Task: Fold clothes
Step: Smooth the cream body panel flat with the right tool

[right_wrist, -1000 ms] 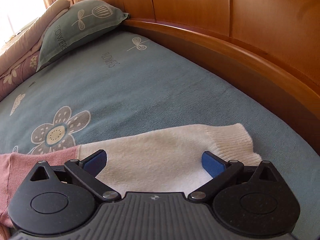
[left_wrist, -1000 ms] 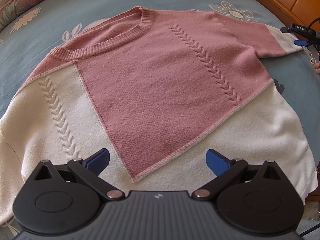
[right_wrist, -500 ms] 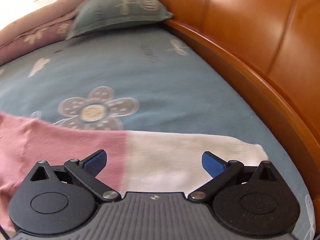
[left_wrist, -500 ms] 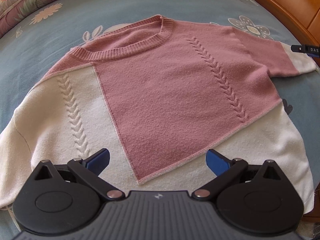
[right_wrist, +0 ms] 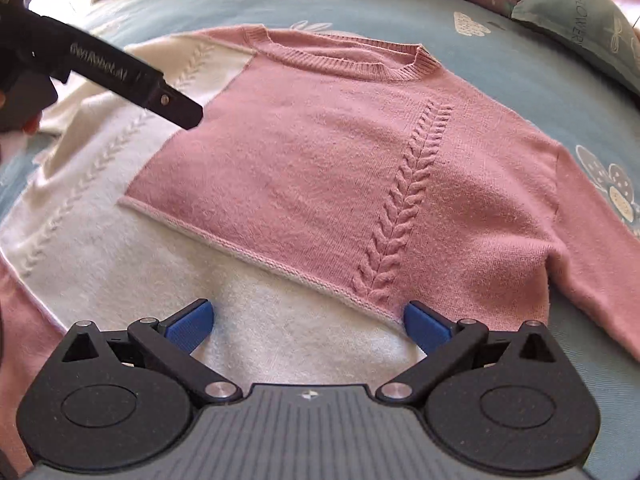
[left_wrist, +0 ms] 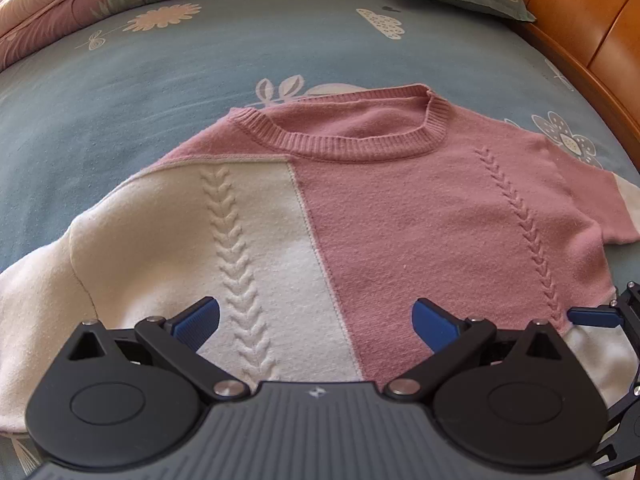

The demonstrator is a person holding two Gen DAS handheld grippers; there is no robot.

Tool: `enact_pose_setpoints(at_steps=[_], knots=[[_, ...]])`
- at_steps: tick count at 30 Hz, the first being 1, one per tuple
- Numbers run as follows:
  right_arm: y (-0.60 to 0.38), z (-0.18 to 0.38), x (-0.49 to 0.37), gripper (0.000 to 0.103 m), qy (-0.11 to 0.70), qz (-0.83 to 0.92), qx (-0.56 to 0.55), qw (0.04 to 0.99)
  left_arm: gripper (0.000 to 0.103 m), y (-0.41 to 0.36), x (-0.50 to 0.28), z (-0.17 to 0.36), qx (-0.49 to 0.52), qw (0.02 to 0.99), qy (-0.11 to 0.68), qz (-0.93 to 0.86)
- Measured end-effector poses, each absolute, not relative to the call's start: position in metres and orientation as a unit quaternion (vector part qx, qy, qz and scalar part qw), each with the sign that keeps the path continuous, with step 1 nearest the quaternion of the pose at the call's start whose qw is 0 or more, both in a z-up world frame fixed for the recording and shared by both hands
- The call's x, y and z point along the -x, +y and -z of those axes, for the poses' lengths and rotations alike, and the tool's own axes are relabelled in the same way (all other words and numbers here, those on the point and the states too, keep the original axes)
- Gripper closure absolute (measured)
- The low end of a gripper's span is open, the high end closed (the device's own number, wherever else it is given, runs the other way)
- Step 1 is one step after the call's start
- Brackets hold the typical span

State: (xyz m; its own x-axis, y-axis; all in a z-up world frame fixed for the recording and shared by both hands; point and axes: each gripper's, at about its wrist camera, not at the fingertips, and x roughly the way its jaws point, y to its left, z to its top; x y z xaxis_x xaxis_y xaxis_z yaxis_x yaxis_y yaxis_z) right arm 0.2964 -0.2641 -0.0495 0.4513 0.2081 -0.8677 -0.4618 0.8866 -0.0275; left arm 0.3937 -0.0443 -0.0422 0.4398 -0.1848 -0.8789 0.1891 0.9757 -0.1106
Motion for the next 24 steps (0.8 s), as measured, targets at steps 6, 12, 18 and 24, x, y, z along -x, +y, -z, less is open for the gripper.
enact_pose_setpoints(at_steps=[6,12,18,24], knots=[[-0.264,0.050,-0.295,0.000,0.488,-0.172,0.112,0.849,0.001,0.000,-0.352,0.056,0.054,0.836,0.537,0.104],[-0.264,0.051,-0.290,0.000,0.475,-0.155,0.103,0.860,0.002,0.005,-0.330,0.037,0.039,0.837,0.528,0.138],[-0.261,0.050,-0.288,0.000,0.476,-0.136,0.095,0.864,0.002,0.009,-0.370,0.024,0.050,0.861,0.478,0.165],[-0.258,0.049,-0.289,0.000,0.485,-0.117,0.087,0.862,0.005,0.024,-0.385,0.060,0.006,0.850,0.496,0.176]])
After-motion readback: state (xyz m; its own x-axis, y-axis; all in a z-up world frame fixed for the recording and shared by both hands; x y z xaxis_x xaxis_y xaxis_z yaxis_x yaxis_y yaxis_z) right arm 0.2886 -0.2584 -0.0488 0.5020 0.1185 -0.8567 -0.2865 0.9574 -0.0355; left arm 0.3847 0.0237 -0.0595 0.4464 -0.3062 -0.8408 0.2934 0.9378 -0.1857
